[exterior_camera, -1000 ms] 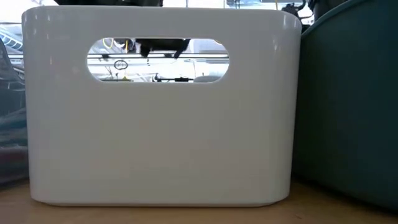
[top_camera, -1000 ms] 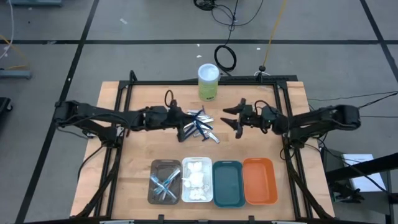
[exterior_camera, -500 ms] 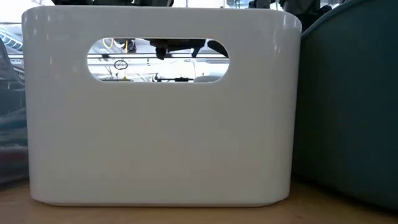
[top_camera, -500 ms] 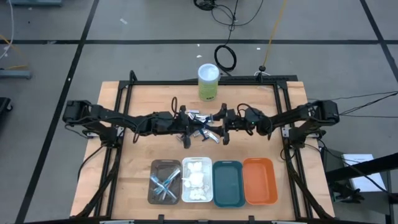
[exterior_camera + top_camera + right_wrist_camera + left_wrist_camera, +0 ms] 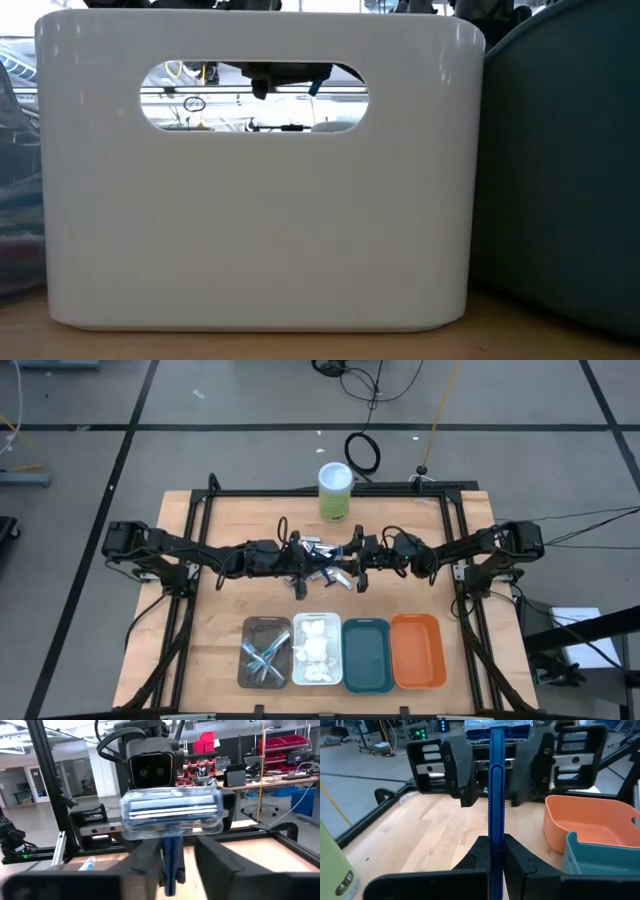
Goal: Pick & Place Travel size toiletries
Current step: Put the blue razor into the blue bin
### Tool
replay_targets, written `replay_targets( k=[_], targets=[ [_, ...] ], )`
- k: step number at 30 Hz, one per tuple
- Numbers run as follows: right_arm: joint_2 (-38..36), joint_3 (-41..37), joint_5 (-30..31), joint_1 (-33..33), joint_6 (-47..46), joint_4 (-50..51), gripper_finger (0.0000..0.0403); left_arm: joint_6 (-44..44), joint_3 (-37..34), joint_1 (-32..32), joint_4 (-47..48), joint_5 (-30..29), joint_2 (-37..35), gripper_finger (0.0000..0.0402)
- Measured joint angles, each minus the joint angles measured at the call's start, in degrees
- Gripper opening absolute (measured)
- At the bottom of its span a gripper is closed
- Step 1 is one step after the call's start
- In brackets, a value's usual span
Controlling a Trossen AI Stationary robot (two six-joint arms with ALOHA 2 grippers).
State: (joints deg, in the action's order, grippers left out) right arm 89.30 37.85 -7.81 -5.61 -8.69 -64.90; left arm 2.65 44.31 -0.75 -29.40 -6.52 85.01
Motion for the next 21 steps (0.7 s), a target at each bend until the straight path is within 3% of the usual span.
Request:
replay_targets(
  k=[5, 13, 21],
  targets=[
    [0.0, 0.0, -0.1, 0.0, 1.9, 0.0, 0.0021, 1.1, 0.0, 0.0, 0.2, 0.0, 0.0, 0.0035],
    [0.0, -0.1, -0.1, 0.2, 3.3, 0.5, 0.0021, 10.0, 0.1, 0.0, 3.6, 2.7, -0.1, 0.0056],
    [-2.7, -0.1, -0.6, -1.0, 4.1, 4.8, 0.0021, 9.8, 0.5, -1.9, 5.9, 2.9, -1.9, 0.017]
  ],
)
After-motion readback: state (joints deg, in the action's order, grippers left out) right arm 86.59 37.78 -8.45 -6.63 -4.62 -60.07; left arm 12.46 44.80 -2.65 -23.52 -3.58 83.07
